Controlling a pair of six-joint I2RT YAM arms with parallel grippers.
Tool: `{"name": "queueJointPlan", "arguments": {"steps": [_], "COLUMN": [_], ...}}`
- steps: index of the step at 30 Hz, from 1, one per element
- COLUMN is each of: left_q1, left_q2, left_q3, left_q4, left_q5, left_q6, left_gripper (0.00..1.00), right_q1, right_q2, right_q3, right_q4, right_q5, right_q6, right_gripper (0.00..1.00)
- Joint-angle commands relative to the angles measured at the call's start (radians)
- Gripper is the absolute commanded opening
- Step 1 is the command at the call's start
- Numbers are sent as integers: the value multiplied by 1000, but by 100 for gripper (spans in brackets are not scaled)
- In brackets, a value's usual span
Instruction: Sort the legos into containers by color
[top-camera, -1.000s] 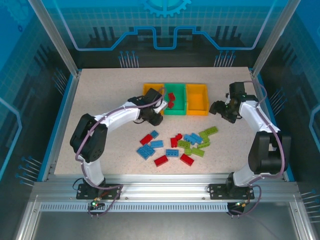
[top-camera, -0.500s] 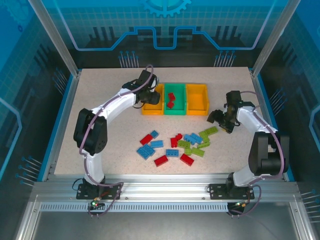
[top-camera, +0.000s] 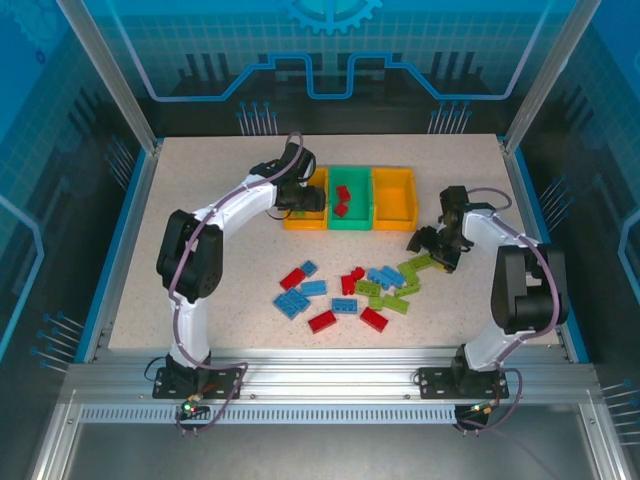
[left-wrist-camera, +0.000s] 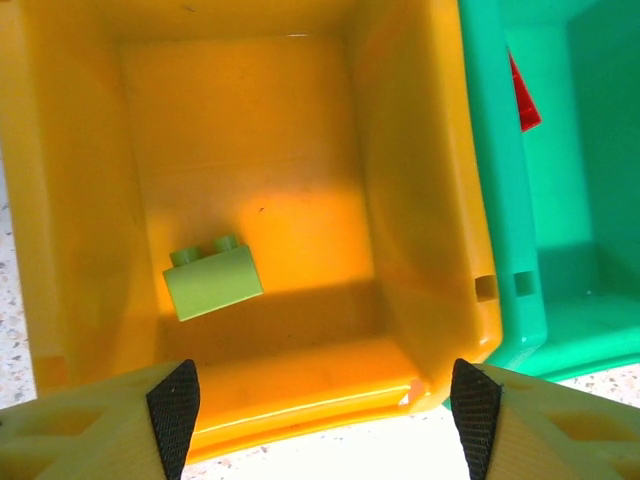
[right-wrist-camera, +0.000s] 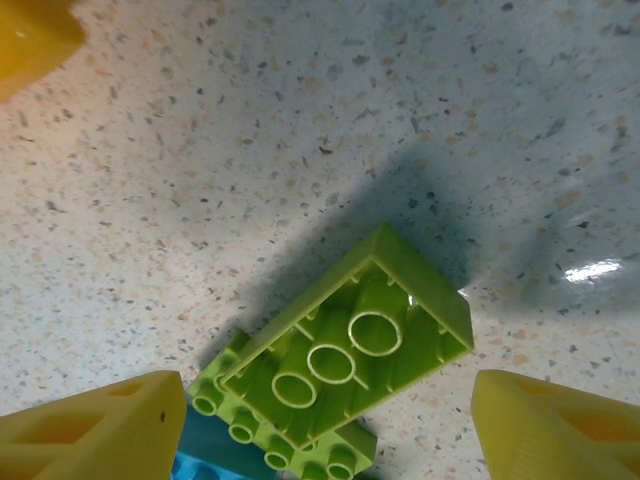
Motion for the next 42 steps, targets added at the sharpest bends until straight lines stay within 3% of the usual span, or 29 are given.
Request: {"name": "queueJointPlan", "arguments": {"steps": [1,10,21,26,30,36,42], "left_q1": [-2,-5,-3,-4,-3,-3,-5], "left_q2": [-59,-166,-243,-279,-312,-369,-416], "left_q3": [-40,-168,-261,-311,-372,-473,-552], "left_q4": [32,102,107,108,114,125,66], "left_q5": [50,65,26,-9,-49,-39,-42], "left_q6": [-31,-69,-54,-67,-102,-148,-242], "left_gripper": [72,75,76,76,77,81,87], "right_q1": [16,21,31,71,152,302,377], "right_q2": [39,128,101,16,1,142,318], "right_q3": [38,66,85,128,267,525,731], "right_q4": [-4,-10,-23,-28,-9,73,126], "right_q5": [9,51,59,42,-45,-225,-295], "right_q6": [19,-4,-5,11,10,24,40], "right_gripper": [76,69,29,26,26,26,26]}}
